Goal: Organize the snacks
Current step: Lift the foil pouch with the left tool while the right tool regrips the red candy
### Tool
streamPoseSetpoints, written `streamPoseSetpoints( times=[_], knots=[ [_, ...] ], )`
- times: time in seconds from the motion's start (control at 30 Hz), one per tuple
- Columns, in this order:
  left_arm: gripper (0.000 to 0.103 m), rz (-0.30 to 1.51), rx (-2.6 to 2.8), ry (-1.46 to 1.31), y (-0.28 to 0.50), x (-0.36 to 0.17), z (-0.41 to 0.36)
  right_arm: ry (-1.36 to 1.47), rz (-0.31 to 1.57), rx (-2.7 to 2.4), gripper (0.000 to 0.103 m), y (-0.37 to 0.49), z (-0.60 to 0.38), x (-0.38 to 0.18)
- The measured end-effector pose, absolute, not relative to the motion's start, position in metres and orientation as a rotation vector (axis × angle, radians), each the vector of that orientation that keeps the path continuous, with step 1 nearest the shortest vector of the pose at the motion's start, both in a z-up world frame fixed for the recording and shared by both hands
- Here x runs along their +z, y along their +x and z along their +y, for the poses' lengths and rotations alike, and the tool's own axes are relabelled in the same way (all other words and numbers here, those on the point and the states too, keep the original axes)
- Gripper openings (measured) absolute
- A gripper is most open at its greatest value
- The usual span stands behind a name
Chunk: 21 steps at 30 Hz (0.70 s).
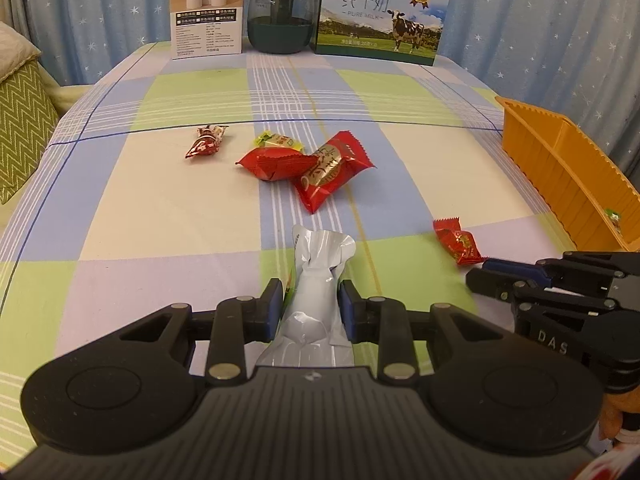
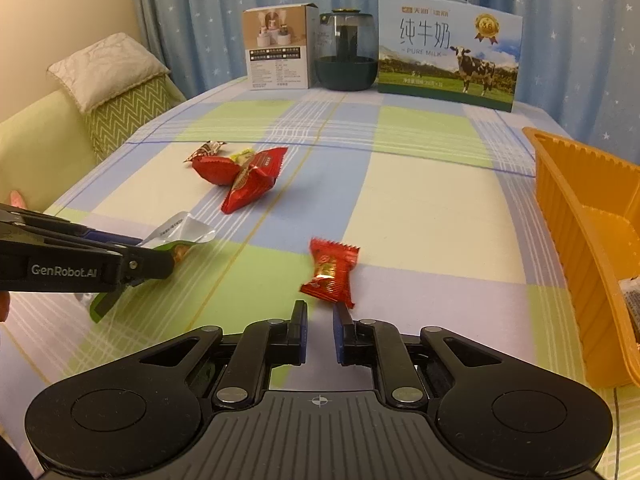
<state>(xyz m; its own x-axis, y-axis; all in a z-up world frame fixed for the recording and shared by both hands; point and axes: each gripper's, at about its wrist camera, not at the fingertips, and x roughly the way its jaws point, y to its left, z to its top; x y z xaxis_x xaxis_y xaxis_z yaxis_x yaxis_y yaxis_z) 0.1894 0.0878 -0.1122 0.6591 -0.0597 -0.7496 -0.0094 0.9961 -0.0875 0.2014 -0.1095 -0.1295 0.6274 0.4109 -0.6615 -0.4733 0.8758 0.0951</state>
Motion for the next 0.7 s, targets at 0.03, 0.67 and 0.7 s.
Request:
streamPoseSetpoints(
  times=[0.03, 0.67, 0.7],
  knots=[
    [0.027, 0.849, -0.027, -0.089, 0.19, -0.112, 0.089, -0.085, 0.725, 0.501, 0.021, 0.202, -0.111, -0.129],
    [0.027, 0.844, -0.028, -0.118, 0.196, -0.115, 0.09, -0.083, 0.679, 0.471, 0.033, 0.225, -0.091, -0.14],
    [0.027, 0.843, -0.029, -0.118, 0.196, -0.115, 0.089, -0.085, 0.679, 0.471, 0.032, 0.225, -0.091, -0.14]
  ],
)
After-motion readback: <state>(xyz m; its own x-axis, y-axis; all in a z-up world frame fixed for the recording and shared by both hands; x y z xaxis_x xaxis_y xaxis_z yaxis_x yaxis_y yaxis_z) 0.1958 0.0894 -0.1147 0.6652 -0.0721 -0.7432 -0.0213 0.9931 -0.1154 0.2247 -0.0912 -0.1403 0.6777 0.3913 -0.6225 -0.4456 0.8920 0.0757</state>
